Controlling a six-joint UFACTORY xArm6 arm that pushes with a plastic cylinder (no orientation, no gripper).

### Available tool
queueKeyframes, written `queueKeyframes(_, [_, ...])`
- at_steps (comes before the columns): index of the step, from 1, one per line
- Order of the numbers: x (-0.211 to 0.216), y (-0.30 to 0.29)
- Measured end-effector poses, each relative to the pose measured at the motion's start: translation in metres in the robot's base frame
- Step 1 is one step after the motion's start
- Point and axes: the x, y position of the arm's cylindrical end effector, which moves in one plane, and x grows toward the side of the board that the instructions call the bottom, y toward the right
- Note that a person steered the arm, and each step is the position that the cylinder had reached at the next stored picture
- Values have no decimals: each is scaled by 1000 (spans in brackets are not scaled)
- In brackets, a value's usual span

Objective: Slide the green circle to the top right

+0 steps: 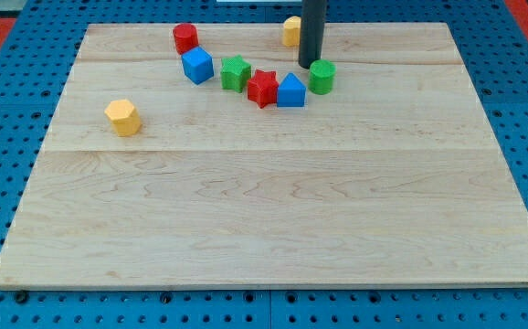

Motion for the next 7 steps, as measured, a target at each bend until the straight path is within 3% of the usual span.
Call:
queueKeyframes(1, [8,25])
queueKeyframes(2, [11,15])
queueKeyframes(3, [42,-9])
queueKeyframes(4, [76,7])
queueKeyframes(6, [18,97])
queueKeyframes(7, [35,117])
